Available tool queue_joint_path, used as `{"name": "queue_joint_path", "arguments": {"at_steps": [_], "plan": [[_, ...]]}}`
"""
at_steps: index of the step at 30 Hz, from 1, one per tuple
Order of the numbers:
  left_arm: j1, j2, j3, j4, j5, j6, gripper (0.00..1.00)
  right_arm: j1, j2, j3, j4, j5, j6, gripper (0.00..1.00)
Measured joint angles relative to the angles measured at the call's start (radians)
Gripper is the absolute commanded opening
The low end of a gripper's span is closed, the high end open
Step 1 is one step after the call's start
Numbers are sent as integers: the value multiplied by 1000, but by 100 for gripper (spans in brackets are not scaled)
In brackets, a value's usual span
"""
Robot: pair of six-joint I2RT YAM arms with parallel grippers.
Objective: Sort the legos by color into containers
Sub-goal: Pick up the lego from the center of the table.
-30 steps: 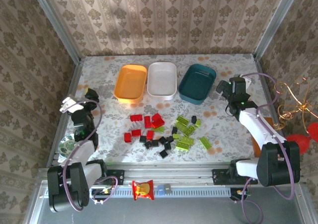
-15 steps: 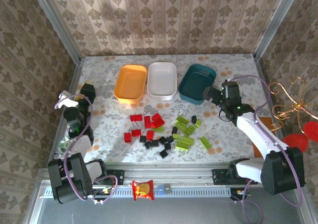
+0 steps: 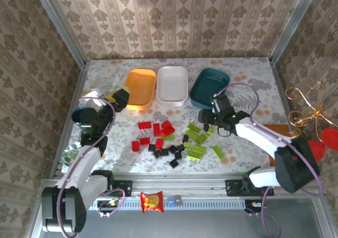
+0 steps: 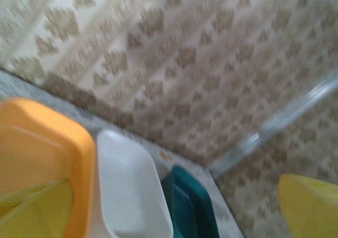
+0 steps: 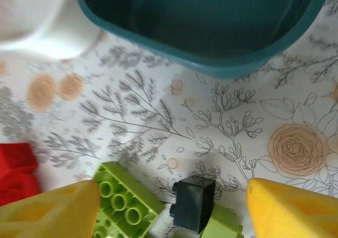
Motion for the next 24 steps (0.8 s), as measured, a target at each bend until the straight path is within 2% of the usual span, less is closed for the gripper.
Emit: {"name": "queue_joint_path", "arguments": {"at_steps": [5,7,14,21,24], "plan": [[-166,-61,3,-188,-38,124,100,10,145,27,-13,10,-17,56],[-198,-92,3,-247,-63,157,100,24,173,28,-15,22,-23,54],[-208,-135,2,-352,-93,213,97,46,216,58,-20,55,-31,48],[-213,-121,2,-396,-93,234,99,51,230,72,-36,88,-42,47],[-214,-121,2,-403,-93,245,100,56,248,72,-37,97,-42,44]]}}
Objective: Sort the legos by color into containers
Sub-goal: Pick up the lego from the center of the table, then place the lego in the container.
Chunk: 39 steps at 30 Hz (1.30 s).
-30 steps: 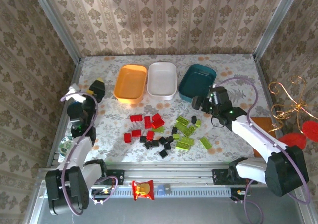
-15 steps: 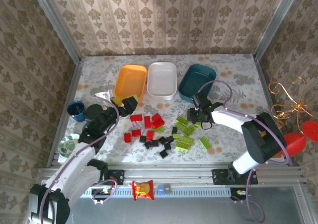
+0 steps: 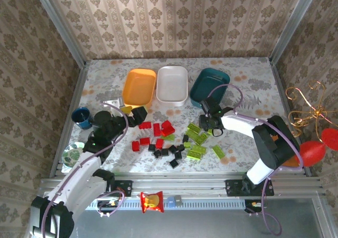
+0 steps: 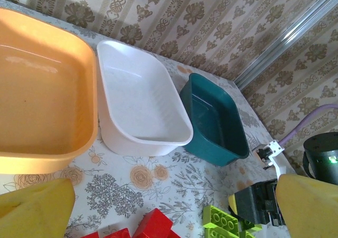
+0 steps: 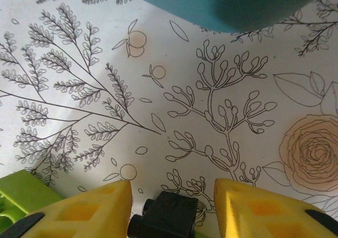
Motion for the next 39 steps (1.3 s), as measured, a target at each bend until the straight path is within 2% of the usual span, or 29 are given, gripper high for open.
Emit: {"name": "queue_joint_path", "arguments": {"at_steps": [9,14,21,25,29,35,38,39], "plan": [[-8,0,0,-25,0,17,100,11,6,0,3,2,-3,29],[-27,5,0,-30,0,27,99,13,-44,-3,1,0,-6,22],[-68,39,0,-37,-1,40,98,7,-204,16,-10,0,-6,21],[-108,45,0,-37,-18,50,98,-27,-206,113,-29,2,-11,21],[-159,46,6,-71,-48,64,98,-92,-123,257,-23,9,-21,21],[-200,45,34,-175,-115,73,98,-169,130,442,-23,26,-29,22],[-226,37,51,-249,-160,76,98,-189,221,492,-35,27,-31,27],[-233,31,54,-275,-175,76,98,-192,245,513,-50,27,-32,33]]}}
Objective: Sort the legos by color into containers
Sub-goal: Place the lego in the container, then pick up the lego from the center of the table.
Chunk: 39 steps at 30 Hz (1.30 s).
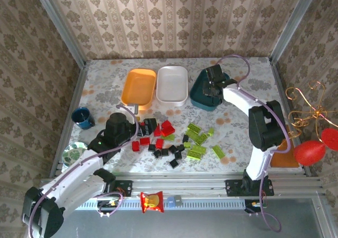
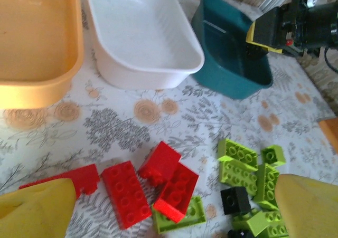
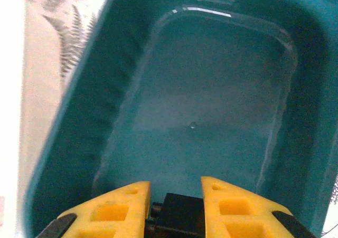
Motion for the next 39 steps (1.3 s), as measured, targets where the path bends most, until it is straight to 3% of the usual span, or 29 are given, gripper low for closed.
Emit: {"name": "queue_joint_path", "arguments": {"at_steps": [5,9,16,25,33,39], "plan": [[-10,-14,4,-89,-52,-1,98,0,38,73,-34,-3,-5,64],[-14,-14,4,-120,-71,-1,98,5,11,74,-31,-5,-16,70],[-22,-21,4,-122,-88,0,100,44,-251,-144,-17,-3,25,72],[-23,-30,4,-67,-92,0,100,141,-618,-573,-1,16,195,71],[-23,-21,-10,-13,-91,4,100,179,-671,-755,12,22,296,68],[-23,-5,-21,6,-84,3,100,200,-569,-748,78,7,330,61]]}}
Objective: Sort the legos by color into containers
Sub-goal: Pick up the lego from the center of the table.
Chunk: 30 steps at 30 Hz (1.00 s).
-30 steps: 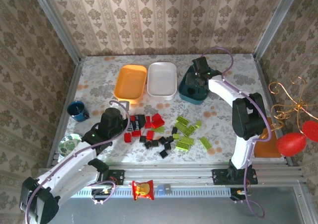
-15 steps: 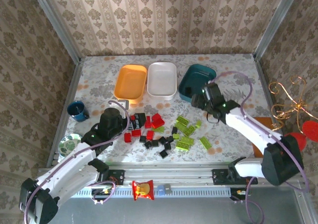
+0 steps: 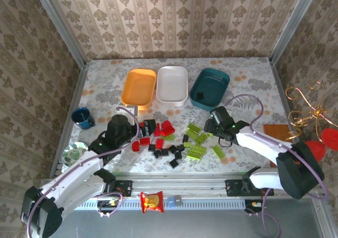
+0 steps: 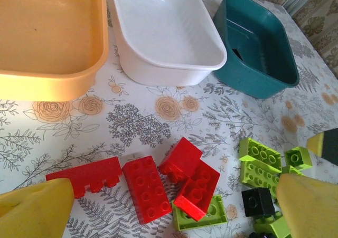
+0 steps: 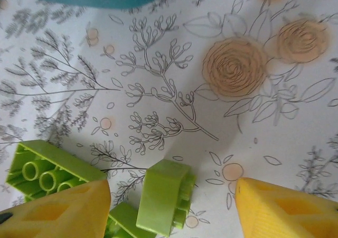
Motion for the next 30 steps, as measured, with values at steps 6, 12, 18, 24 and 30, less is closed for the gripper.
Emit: {"name": "queue_joint_path", "arguments": {"at_steps": [6,12,18,24,30], "plan": [[0,0,0,10,4,0,100,1,80,0,38,-19,35,49],[0,0,0,10,4,1,100,0,109,0,58,-19,63,35],[0,0,0,10,4,5,100,1,102,0,53,-14,55,25],[0,-5,0,9,3,16,100,0,-23,58,-25,-32,-43,25],[0,-15,0,8,2,23,100,13,43,356,-22,-150,-187,24]]}}
